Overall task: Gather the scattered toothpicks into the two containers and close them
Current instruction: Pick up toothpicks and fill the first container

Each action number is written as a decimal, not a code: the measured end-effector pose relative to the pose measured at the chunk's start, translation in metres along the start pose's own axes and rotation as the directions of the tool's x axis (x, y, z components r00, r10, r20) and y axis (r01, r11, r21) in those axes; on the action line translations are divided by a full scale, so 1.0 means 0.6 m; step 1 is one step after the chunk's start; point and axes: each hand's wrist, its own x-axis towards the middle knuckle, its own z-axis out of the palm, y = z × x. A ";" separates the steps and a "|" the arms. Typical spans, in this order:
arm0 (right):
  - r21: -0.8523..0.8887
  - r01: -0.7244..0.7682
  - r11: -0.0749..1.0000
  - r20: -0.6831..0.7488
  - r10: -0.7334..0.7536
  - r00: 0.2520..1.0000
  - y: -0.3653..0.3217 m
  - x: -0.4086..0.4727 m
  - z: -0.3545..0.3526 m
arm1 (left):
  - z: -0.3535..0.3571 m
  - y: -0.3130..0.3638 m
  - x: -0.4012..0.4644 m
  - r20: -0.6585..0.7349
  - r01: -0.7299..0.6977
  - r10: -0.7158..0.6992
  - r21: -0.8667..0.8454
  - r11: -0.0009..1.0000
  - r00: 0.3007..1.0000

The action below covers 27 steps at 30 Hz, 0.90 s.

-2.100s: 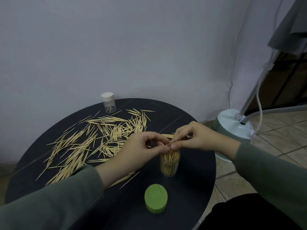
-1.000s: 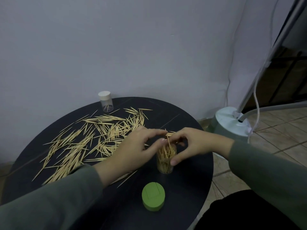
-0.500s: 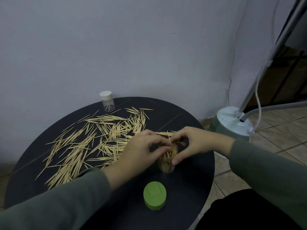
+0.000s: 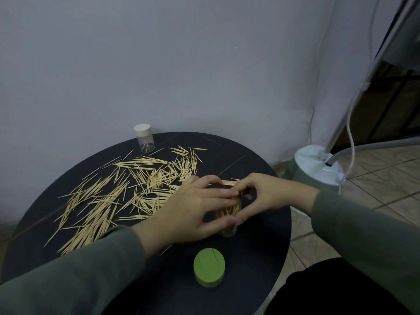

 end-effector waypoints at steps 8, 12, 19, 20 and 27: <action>-0.078 -0.089 0.993 -0.030 0.087 0.996 0.001 -0.001 -0.003 | -0.014 -0.019 -0.014 0.009 0.146 -0.148 0.099 0.984 0.989; -0.058 -0.054 0.997 -0.012 0.053 0.999 0.002 0.000 -0.003 | -0.010 -0.014 -0.023 0.105 -0.054 0.037 0.165 0.985 0.994; -0.037 -0.006 0.999 0.004 0.007 1.000 0.003 0.002 -0.002 | -0.011 -0.006 -0.013 0.004 -0.077 0.077 0.082 0.994 0.997; -0.029 -0.014 0.999 0.003 0.014 1.000 0.004 0.003 -0.002 | -0.012 -0.008 -0.014 0.016 -0.106 0.105 0.092 0.990 0.994; -0.048 -0.041 0.998 0.000 0.041 0.999 0.003 0.002 -0.004 | -0.005 -0.016 -0.014 0.028 -0.042 0.039 0.086 0.995 0.999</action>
